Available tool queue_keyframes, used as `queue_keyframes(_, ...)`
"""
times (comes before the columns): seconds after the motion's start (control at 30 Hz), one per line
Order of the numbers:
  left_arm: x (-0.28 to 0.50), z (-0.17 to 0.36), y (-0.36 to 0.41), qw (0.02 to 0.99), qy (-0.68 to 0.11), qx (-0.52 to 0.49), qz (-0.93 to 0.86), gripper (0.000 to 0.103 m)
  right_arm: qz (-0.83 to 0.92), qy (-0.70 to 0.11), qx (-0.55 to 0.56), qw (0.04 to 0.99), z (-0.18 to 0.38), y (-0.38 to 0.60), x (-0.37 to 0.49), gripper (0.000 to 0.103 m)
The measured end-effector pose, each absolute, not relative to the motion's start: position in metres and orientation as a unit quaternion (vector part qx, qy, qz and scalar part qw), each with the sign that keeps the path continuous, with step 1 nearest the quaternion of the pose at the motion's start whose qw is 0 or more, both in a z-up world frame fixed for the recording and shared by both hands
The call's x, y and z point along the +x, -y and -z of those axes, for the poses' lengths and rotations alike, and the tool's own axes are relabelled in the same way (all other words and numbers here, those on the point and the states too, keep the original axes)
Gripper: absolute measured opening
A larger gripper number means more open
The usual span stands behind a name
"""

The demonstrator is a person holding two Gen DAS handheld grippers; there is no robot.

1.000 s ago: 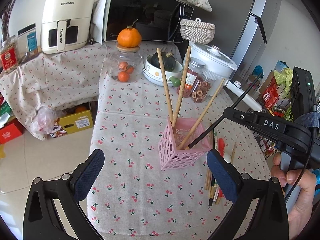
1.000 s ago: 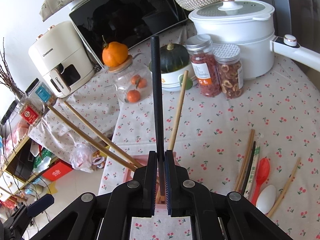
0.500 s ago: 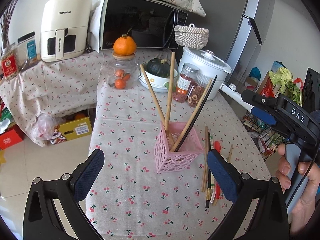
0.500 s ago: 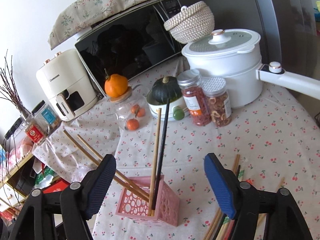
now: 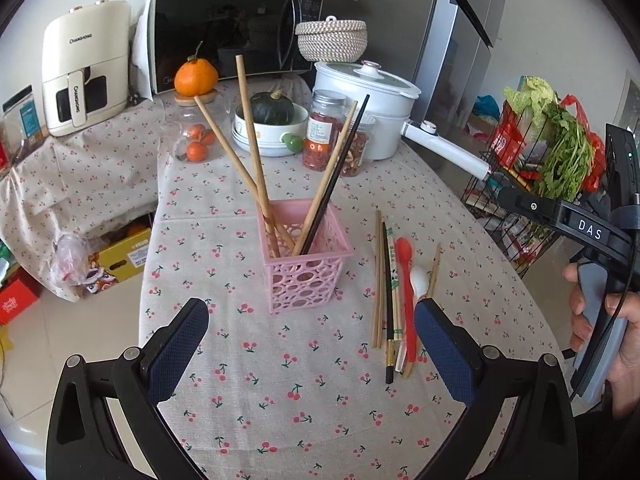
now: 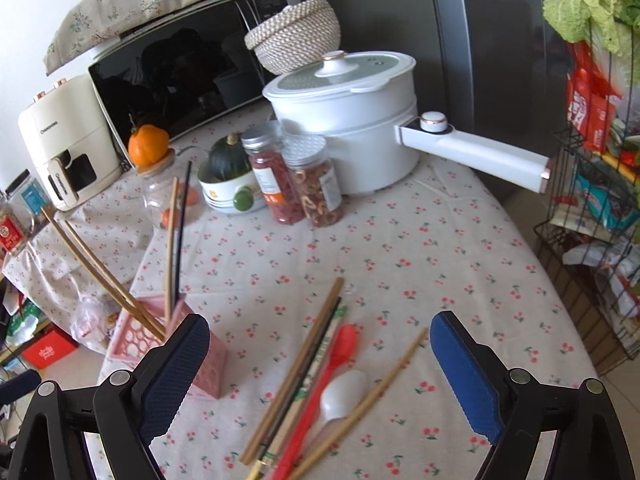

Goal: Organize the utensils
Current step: 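Move the left tool back over the remaining utensils toward the red spoon, then grasp the red plastic spoon with the left tool and lift it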

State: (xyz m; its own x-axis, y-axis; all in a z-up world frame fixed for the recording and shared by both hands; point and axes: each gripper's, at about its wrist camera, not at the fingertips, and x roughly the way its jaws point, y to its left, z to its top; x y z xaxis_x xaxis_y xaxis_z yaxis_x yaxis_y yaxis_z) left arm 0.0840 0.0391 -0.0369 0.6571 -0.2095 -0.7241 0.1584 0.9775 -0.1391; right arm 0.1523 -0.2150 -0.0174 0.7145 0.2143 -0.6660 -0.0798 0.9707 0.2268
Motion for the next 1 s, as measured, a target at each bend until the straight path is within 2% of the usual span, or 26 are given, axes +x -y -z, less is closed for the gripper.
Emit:
queue_keyframes(0.2, 0.081, 0.054, -0.004, 0.899, -0.421, -0.004, 0.121, 0.103, -0.056, -0.396, 0.051, 0.915, 0.033, 0.246, 0.140, 0.096)
queue_keyframes(0.37, 0.081, 0.065, 0.035, 0.899, -0.415, 0.043, 0.134, 0.103, -0.022, -0.452, 0.039, 0.891, 0.056, 0.271, 0.141, 0.096)
queue_keyframes(0.6, 0.115, 0.090, 0.087, 0.864, -0.481, 0.044, 0.143, 0.103, 0.000, -0.519, 0.067, 0.852, 0.078, 0.297, 0.150, 0.096)
queue_keyframes(0.83, 0.167, 0.118, 0.130, 0.829, -0.543, 0.062, 0.122, 0.103, 0.011, -0.537, 0.065, 0.841, 0.090, 0.316, 0.158, 0.096)
queue_keyframes(0.9, 0.178, 0.121, 0.134, 0.827, -0.548, 0.059, 0.111, 0.100, 0.022, -0.544, 0.072, 0.836, 0.095, 0.325, 0.160, 0.096)
queue_keyframes(1.0, 0.195, 0.126, 0.138, 0.818, -0.564, 0.041, 0.110, 0.085, 0.029, -0.551, 0.092, 0.829, 0.101, 0.337, 0.162, 0.096)
